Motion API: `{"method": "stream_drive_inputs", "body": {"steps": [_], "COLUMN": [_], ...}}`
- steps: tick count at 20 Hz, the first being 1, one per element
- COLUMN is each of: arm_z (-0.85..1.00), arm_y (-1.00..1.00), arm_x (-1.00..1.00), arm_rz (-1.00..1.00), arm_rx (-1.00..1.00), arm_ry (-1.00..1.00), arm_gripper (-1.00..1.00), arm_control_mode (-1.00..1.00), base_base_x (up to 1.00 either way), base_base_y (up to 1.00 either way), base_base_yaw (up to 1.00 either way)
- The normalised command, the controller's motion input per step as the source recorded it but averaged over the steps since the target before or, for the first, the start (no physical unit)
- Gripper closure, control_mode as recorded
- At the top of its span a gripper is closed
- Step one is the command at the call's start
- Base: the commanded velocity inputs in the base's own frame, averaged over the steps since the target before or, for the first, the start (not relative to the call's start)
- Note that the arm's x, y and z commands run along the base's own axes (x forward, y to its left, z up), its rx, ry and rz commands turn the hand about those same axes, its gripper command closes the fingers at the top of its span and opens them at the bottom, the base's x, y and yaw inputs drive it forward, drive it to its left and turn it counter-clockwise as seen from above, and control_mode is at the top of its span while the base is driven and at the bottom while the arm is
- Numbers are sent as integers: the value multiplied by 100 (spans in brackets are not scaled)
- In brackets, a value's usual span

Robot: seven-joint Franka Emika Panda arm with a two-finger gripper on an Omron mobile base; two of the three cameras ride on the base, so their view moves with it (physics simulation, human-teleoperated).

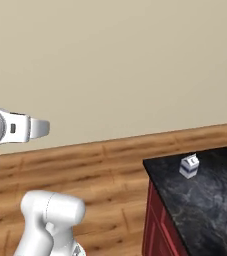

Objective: Pick the bottled water, milk, boxed drink from the counter and place them in the open cabinet.

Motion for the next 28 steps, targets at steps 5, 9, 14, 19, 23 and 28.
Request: {"method": "stream_drive_inputs", "body": {"steps": [5, 9, 14, 19, 23, 28], "arm_z": [0, 0, 0, 0, 0, 0], "arm_y": [0, 0, 0, 0, 0, 0], "arm_x": [0, 0, 0, 0, 0, 0], "arm_rz": [0, 0, 0, 0, 0, 0], "arm_rx": [0, 0, 0, 0, 0, 0], "arm_ry": [0, 0, 0, 0, 0, 0], "arm_gripper": [-100, -100, -100, -100, -100, -100], "arm_control_mode": [100, 100, 100, 100, 100, 100], "base_base_x": [-17, -16, -19, -21, -23, -23], "base_base_y": [0, 0, -1, -7, -12, -14], "base_base_yaw": [-37, -36, -36, -35, -35, -34]}}
